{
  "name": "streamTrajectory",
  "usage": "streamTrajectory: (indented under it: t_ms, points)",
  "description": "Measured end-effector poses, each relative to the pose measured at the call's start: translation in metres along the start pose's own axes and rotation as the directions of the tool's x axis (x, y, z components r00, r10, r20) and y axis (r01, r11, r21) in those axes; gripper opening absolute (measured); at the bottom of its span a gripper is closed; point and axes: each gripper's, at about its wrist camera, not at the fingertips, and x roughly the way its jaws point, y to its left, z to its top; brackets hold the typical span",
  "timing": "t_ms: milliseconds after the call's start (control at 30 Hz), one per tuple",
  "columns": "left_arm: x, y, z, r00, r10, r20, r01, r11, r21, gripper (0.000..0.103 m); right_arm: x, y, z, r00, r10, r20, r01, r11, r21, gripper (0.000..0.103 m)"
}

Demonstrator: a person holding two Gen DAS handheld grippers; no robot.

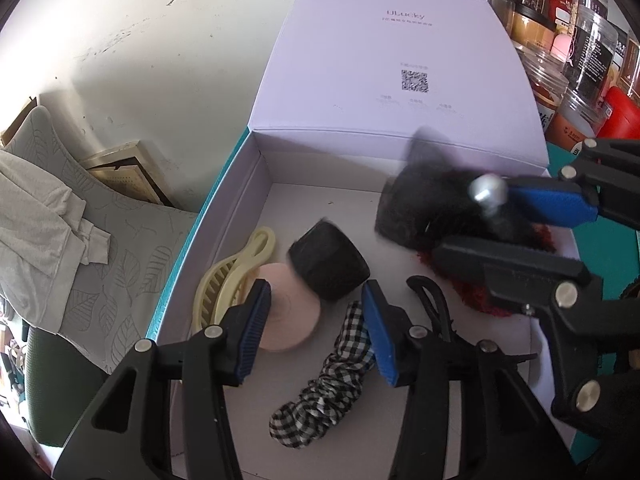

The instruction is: Organize objects

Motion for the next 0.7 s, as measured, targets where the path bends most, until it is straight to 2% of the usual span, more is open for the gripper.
streamTrajectory:
  t_ms: [133,233,533,700]
  points:
    - [-0.013,0.002,0.001,1.0,0.016,0.018,-0.016,1.0,0.005,0.052,-0.009,-0.001,0.002,1.0,0.016,0.022,-0.016,1.0,0.002,0.03]
    - [-0.021,0.007,0.004,0.999,0.028,0.033,-0.027,1.0,-0.005,0.056,-0.012,-0.004,0.003,1.0,-0.003,0.023,0.002,1.0,0.016,0.034]
    - [-0.048,0.03,0.009,0.997,0.06,0.055,-0.057,0.997,-0.052,0.06,-0.021,-0.007,0.006,0.999,-0.028,0.029,0.027,0.999,0.037,0.035]
    - [-0.064,0.039,0.012,0.994,0.078,0.077,-0.073,0.995,-0.069,0.066,-0.03,-0.002,0.009,0.999,-0.03,0.045,0.029,0.999,0.022,0.045]
